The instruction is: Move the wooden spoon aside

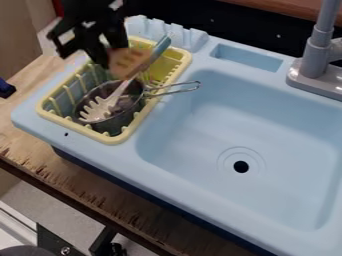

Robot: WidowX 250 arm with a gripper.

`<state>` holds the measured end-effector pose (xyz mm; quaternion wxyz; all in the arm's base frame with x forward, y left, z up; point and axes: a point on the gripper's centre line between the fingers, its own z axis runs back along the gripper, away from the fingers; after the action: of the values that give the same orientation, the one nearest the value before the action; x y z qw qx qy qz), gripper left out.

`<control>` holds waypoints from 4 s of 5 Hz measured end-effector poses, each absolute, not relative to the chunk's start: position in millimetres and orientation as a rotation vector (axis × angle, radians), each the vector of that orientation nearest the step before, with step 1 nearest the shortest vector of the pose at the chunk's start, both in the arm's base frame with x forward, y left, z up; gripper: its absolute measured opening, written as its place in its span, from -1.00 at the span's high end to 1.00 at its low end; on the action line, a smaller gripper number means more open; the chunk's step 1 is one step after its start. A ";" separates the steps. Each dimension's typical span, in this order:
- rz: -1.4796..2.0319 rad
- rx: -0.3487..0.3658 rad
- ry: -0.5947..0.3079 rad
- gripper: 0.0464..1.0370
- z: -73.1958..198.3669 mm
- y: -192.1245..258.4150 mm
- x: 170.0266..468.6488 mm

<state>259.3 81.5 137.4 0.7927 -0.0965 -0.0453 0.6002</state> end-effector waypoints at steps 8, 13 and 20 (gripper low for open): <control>1.244 -0.090 -0.178 0.49 104.5 -45.2 379.3; 1.268 -0.072 -0.117 -0.94 98.0 -44.1 382.1; 0.622 -0.065 -0.066 -0.93 133.4 -18.7 332.2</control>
<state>332.2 -18.7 133.4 0.9510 -0.0319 -0.0325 0.3057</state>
